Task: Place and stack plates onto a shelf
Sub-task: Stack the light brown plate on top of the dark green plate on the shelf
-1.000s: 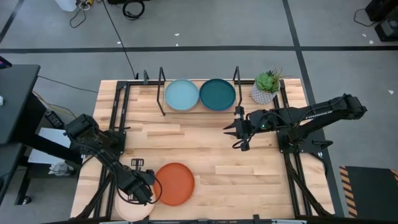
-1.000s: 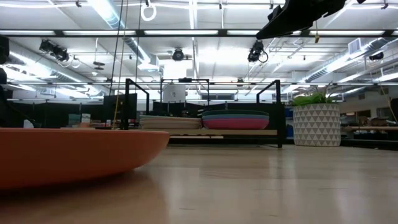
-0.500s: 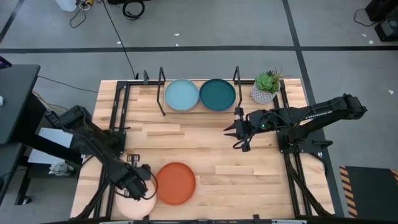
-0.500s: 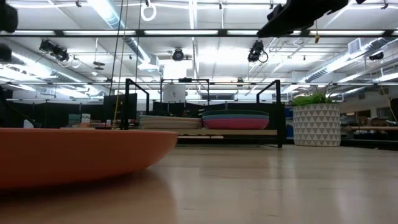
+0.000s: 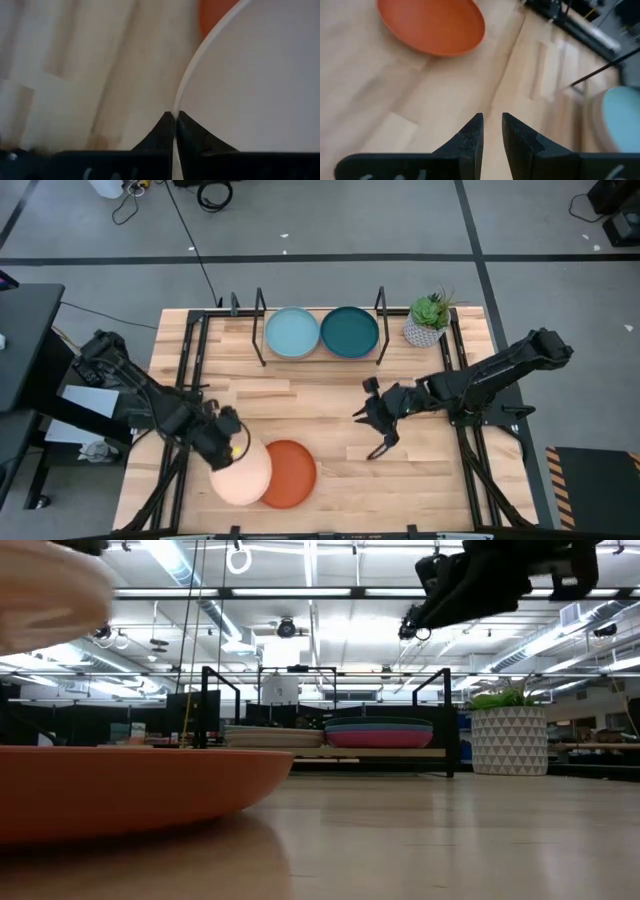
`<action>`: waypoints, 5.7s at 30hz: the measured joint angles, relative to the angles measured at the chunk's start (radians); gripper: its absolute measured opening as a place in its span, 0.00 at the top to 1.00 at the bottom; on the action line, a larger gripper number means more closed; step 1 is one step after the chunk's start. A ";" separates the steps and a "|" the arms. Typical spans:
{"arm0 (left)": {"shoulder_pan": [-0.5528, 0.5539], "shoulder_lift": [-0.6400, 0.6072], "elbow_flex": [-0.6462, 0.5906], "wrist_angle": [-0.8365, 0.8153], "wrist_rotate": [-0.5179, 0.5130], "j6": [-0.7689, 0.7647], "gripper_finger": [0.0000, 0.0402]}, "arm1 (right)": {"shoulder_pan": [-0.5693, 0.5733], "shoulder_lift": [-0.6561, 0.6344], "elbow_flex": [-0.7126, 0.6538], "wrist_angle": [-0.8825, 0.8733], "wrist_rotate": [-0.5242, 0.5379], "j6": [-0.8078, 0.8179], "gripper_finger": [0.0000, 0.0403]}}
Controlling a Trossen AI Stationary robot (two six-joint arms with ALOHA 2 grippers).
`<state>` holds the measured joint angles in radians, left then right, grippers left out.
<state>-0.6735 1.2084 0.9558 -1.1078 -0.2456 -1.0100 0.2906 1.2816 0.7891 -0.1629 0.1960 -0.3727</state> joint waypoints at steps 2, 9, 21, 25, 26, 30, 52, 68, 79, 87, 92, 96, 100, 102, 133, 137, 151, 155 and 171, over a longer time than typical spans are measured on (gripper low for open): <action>0.054 -0.026 0.000 0.002 -0.031 -0.001 0.97 | 0.036 0.032 0.000 0.029 0.079 -0.067 0.81; 0.276 -0.030 0.000 0.113 -0.021 0.113 0.97 | 0.149 0.131 0.000 0.178 0.307 -0.376 0.77; 0.623 -0.008 0.000 0.390 0.188 0.435 0.96 | 0.225 0.342 0.000 0.674 0.592 -1.054 0.47; 0.692 0.030 0.001 0.411 0.205 0.474 0.96 | 0.226 0.401 0.001 0.864 0.624 -1.275 0.43; 0.704 0.040 0.001 0.416 0.207 0.478 0.96 | 0.225 0.412 0.001 0.886 0.618 -1.312 0.43; 0.741 0.080 0.000 0.444 0.234 0.481 0.95 | 0.204 0.454 0.018 0.903 0.611 -1.407 0.43; 0.769 0.133 0.000 0.551 0.267 0.513 0.95 | 0.119 0.518 0.057 0.843 0.538 -1.362 0.77; 0.768 0.118 0.053 0.582 0.171 0.715 0.63 | 0.119 0.517 0.057 0.790 0.622 -1.227 0.79; 0.617 0.071 0.115 0.582 -0.309 1.001 0.58 | 0.090 0.516 0.058 0.808 0.875 -0.974 0.79; 0.488 0.030 -0.081 0.956 -0.324 1.193 0.58 | -0.003 0.515 0.063 0.836 1.055 -0.799 0.79; 0.462 -0.019 -0.196 1.069 -0.359 1.199 0.58 | -0.072 0.515 0.087 0.779 1.086 -0.697 0.79; 0.438 -0.097 -0.264 1.075 -0.384 1.178 0.58 | -0.115 0.515 0.127 0.665 1.061 -0.620 0.79; 0.414 -0.187 -0.347 1.103 -0.414 1.162 0.58 | -0.164 0.515 0.152 0.552 1.031 -0.532 0.79; 0.404 -0.233 -0.388 1.090 -0.428 1.147 0.58 | -0.190 0.515 0.153 0.492 1.028 -0.487 0.79; 0.355 -0.359 -0.457 1.086 -0.439 1.069 0.58 | -0.294 0.509 0.155 0.070 0.885 0.060 0.58; 0.355 -0.359 -0.457 1.059 -0.439 1.029 0.58 | -0.261 0.497 0.154 0.045 0.906 0.094 0.58; 0.355 -0.359 -0.457 1.023 -0.409 0.952 0.58 | -0.220 0.424 0.154 0.009 0.901 0.122 0.58; 0.355 -0.359 -0.457 1.020 -0.397 0.943 0.58 | -0.195 0.420 0.154 -0.011 0.859 0.119 0.58; 0.357 -0.358 -0.457 1.014 -0.377 0.934 0.58 | -0.246 0.334 0.154 -0.062 0.618 0.160 0.60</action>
<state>-0.3163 0.8505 0.4992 -0.0943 -0.6226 -0.0756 0.0441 1.6160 0.9428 -0.2248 0.8135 -0.2132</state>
